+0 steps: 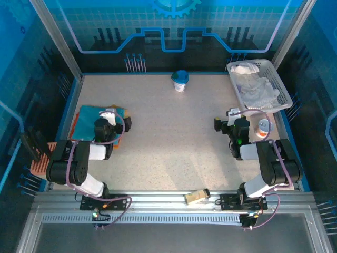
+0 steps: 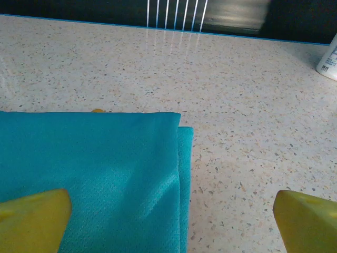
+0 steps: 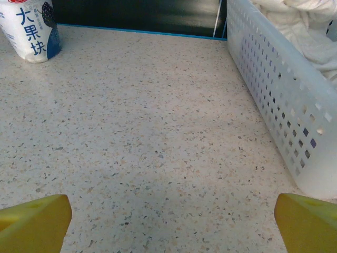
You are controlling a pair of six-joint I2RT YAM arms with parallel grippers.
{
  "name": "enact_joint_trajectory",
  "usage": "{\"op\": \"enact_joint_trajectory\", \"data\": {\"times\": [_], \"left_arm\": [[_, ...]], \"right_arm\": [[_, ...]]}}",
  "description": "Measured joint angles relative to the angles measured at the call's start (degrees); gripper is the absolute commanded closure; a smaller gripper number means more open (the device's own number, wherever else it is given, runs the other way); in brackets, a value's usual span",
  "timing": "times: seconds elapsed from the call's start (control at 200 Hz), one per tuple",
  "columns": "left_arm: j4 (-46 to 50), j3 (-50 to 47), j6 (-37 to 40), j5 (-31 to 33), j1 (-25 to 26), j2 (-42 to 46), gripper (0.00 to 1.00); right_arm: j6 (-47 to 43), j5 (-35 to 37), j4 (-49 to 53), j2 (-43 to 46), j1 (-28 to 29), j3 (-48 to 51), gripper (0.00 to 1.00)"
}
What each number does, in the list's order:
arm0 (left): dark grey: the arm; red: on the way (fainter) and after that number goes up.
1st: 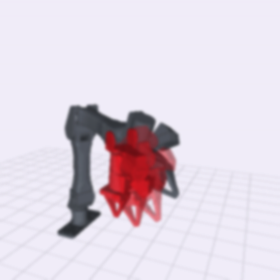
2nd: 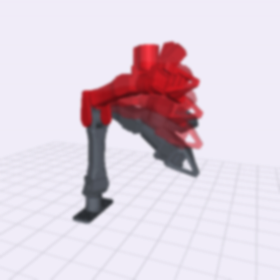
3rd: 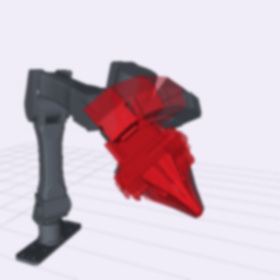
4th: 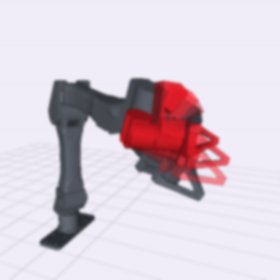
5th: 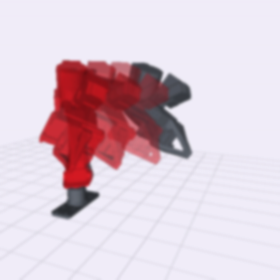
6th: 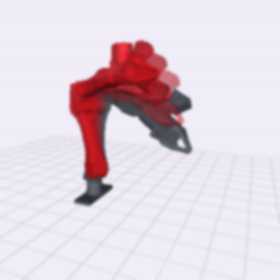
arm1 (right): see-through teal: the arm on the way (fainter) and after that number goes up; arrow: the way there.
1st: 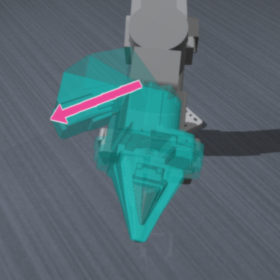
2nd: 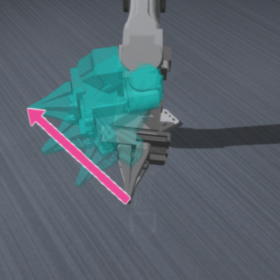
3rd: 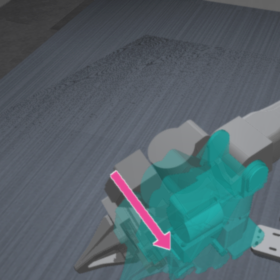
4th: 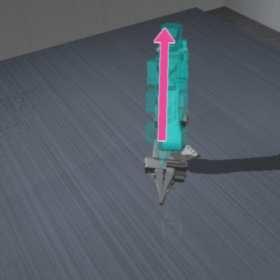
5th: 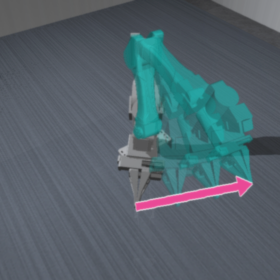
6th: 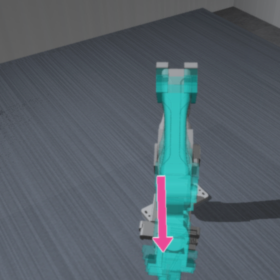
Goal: Fold and stack the t-shirts
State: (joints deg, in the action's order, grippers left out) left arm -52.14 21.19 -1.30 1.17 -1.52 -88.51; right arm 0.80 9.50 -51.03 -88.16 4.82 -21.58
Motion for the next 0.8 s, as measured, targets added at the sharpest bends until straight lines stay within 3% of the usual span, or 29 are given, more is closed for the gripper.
{"op": "enact_joint_trajectory", "data": {"times": [0.8], "left_arm": [[0.0, 0.0, 0.0, 0.0, 0.0, 0.0, 0.01]], "right_arm": [[0.7, 3.7, -1.0, 0.0, 0.0, 0.3, 0.00]]}}
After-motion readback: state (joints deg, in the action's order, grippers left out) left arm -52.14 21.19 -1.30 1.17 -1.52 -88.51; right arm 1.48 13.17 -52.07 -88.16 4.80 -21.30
